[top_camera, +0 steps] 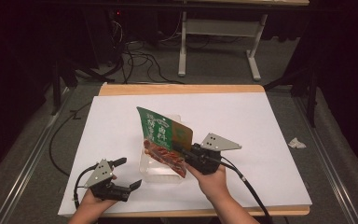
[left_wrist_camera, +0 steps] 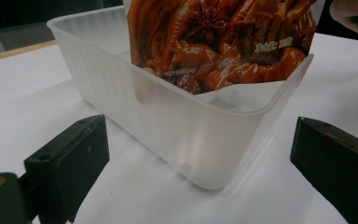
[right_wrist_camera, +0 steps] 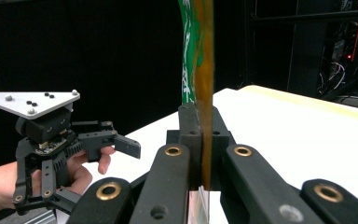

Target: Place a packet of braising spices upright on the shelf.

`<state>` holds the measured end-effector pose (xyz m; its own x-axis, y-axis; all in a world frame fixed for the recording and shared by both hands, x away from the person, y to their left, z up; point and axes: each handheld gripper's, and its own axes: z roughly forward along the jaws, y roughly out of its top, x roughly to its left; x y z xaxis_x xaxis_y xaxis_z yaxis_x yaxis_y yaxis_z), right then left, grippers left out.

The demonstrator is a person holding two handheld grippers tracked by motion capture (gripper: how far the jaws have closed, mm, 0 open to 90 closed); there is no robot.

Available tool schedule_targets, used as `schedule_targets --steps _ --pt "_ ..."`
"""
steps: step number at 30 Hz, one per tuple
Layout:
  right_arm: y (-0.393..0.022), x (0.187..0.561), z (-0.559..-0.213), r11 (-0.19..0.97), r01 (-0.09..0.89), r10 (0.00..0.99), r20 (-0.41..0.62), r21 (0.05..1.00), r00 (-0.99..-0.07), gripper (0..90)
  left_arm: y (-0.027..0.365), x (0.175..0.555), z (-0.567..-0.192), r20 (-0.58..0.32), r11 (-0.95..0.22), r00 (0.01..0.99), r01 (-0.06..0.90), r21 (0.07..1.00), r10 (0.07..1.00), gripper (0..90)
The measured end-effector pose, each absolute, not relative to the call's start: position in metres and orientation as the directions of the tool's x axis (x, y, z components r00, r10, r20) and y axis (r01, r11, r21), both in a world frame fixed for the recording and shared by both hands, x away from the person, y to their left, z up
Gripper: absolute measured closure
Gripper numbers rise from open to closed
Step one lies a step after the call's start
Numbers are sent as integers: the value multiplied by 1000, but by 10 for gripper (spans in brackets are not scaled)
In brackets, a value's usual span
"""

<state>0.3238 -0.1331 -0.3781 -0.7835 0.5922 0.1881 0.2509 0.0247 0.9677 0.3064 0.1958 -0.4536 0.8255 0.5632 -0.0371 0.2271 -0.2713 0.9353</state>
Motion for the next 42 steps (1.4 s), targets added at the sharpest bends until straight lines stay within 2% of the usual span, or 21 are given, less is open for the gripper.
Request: schedule_targets --steps 20,42 --pt "-133 327 -390 17 235 624 173 972 -762 900 195 307 -454 -33 -275 826 225 935 563 50" --pt "-128 331 -413 27 269 639 190 963 -745 900 195 306 -454 -31 -280 828 225 933 560 50"
